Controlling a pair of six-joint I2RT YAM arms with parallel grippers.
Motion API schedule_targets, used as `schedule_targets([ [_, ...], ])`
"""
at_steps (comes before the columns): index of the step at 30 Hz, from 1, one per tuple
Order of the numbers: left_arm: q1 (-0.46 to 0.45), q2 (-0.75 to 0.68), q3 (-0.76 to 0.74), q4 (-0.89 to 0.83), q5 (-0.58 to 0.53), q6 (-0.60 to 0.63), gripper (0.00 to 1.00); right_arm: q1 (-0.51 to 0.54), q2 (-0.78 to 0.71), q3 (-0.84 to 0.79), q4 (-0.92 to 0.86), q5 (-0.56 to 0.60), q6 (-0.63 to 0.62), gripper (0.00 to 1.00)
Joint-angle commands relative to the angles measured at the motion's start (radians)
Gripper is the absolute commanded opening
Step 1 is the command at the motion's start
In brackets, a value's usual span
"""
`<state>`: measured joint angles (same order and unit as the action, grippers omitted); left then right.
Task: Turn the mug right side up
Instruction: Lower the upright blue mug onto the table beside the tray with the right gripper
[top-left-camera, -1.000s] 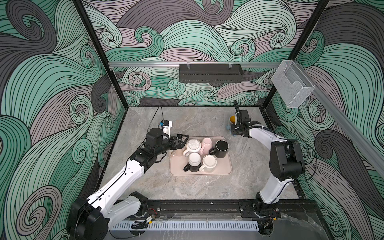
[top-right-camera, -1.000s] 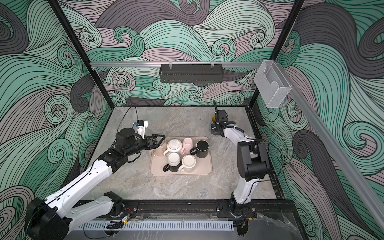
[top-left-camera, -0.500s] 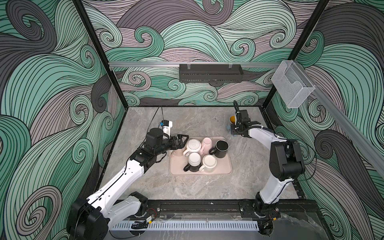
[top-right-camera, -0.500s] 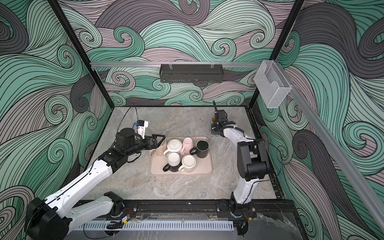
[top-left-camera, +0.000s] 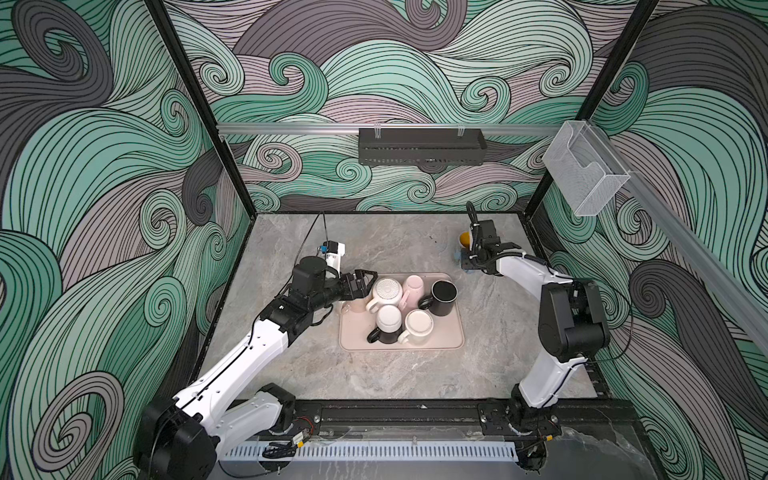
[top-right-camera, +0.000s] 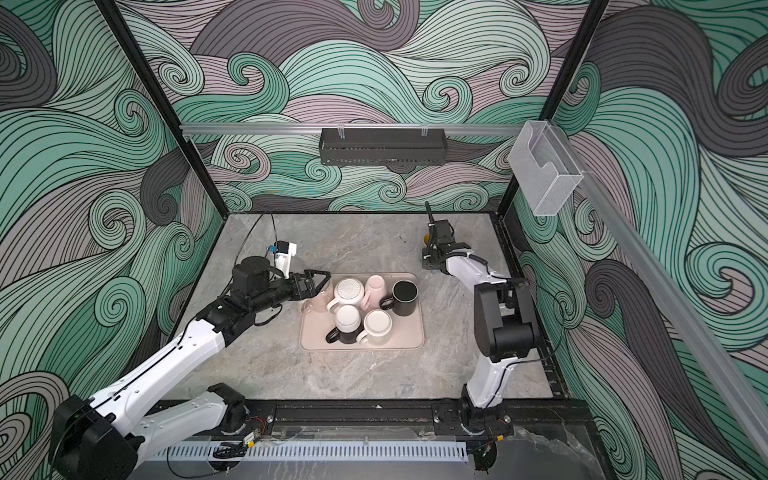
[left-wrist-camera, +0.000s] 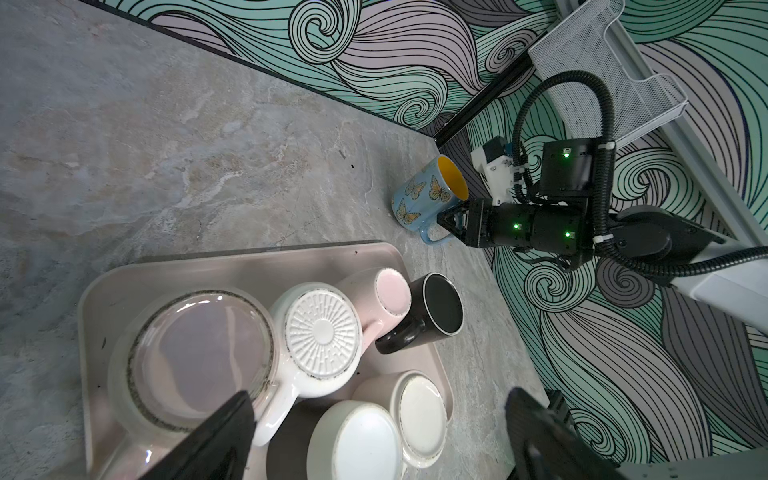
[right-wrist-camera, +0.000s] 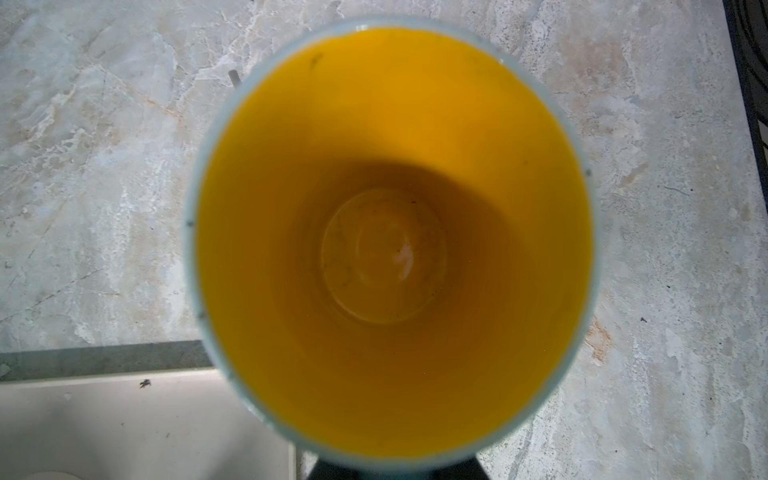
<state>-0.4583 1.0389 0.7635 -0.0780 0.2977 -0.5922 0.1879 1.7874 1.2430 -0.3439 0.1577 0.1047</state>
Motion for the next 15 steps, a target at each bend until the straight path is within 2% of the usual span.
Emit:
schedule_targets([
  [1, 0.006, -0.012, -0.002, -0.020, 0.015, 0.008, 0.95, 0.006, -0.011, -0.009, 0.091, 0.032, 0.002, 0.02],
  [11, 0.006, -0.014, -0.008, -0.020, 0.015, 0.008, 0.96, 0.010, 0.006, -0.012, 0.075, 0.034, 0.004, 0.06],
  [15, 0.006, -0.014, -0.009, -0.020, 0.016, 0.008, 0.96, 0.011, 0.006, -0.014, 0.067, 0.042, 0.004, 0.17],
])
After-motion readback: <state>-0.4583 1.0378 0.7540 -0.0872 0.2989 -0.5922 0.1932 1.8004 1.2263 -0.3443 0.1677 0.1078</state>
